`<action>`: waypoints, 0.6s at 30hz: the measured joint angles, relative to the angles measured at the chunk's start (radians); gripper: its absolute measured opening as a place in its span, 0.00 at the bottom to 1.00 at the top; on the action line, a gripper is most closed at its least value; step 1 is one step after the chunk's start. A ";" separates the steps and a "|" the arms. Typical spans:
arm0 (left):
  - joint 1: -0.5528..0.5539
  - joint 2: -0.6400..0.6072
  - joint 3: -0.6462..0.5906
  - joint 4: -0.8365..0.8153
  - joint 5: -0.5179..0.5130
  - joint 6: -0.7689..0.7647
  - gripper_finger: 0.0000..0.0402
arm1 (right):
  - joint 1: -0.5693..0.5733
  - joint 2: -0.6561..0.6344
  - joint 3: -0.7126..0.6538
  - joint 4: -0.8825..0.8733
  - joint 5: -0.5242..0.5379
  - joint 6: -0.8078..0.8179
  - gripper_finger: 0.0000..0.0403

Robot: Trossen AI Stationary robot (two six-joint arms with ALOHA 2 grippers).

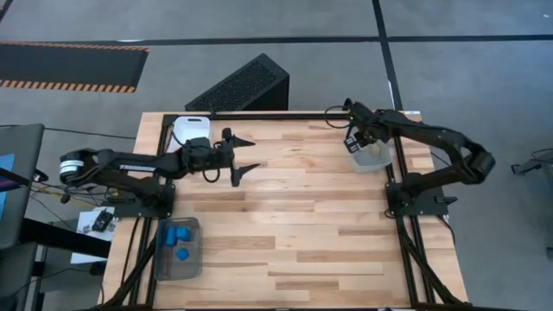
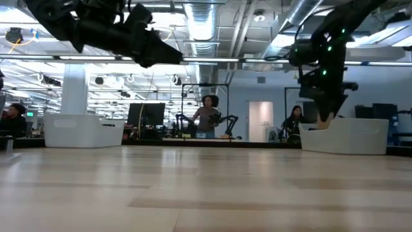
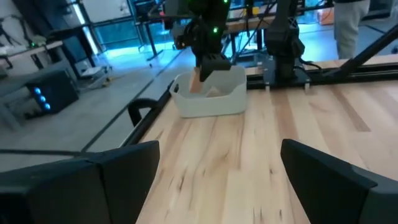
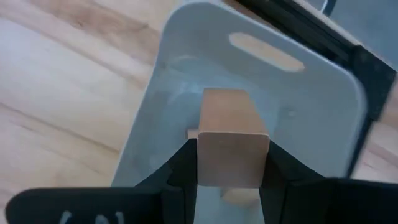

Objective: Sort & place blocks by color
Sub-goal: Put the brown block into the grey bin

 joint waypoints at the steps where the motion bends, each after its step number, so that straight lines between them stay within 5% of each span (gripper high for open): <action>1: 0.001 -0.024 0.000 -0.027 -0.002 -0.006 0.81 | -0.009 0.016 -0.006 0.026 -0.011 -0.015 0.30; 11: -0.001 -0.161 0.000 -0.173 -0.015 -0.070 0.81 | -0.071 0.081 -0.131 0.219 -0.112 -0.028 0.30; 18: -0.015 -0.175 0.000 -0.228 -0.020 -0.095 0.81 | -0.091 0.080 -0.164 0.264 -0.112 -0.025 0.42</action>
